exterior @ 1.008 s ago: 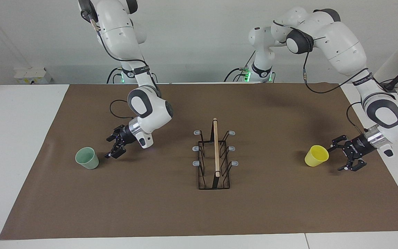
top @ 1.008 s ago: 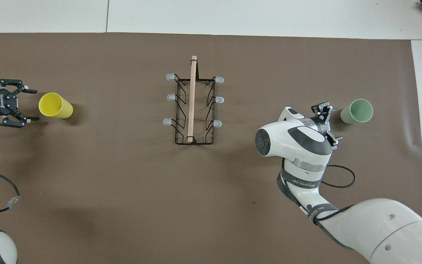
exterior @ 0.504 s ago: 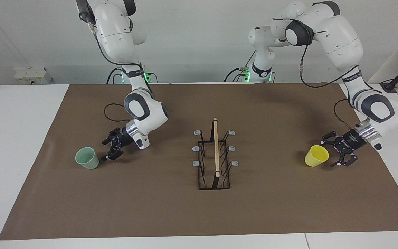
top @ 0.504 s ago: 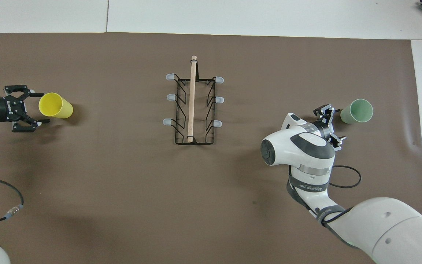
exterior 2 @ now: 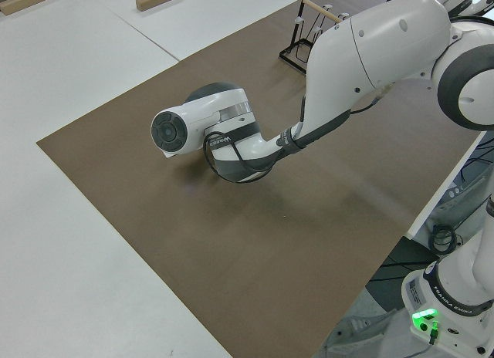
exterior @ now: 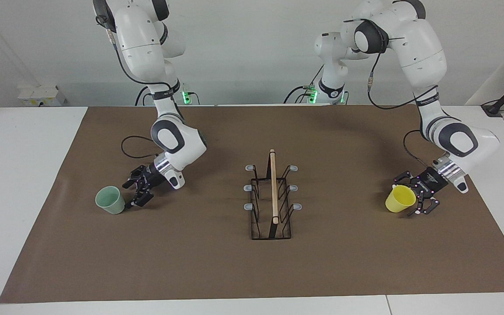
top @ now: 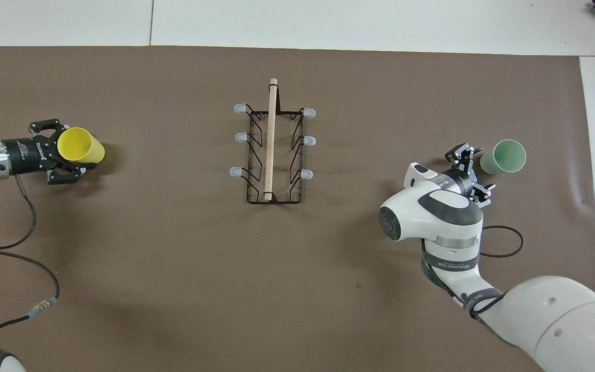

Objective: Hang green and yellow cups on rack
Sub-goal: 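Grasp the yellow cup with the left gripper while the right gripper grasps the green cup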

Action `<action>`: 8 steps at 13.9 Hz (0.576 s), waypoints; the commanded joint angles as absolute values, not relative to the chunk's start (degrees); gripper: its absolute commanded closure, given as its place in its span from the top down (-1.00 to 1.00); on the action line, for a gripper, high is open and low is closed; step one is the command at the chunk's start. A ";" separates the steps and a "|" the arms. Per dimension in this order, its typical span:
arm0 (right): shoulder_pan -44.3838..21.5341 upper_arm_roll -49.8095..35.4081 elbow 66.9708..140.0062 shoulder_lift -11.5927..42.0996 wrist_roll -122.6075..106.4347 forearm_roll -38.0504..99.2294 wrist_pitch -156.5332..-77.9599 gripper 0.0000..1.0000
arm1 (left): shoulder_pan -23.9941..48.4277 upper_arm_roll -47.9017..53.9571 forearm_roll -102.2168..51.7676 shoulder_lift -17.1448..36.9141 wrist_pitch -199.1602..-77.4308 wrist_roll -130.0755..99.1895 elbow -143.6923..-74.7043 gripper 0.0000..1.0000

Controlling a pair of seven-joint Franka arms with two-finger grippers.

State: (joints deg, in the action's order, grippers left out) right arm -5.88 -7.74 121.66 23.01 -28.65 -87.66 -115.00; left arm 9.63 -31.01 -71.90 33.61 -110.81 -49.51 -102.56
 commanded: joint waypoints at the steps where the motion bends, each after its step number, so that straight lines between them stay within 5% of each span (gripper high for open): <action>1: -3.35 -8.17 122.78 22.41 -27.42 -91.84 -116.98 1.00 | 10.28 -31.38 -72.77 31.12 -112.23 -49.92 -105.29 1.00; 8: 0.17 -8.09 122.87 22.76 -24.61 -97.20 -119.79 1.00 | 12.74 -30.85 -72.51 30.06 -116.10 -48.69 -104.94 0.84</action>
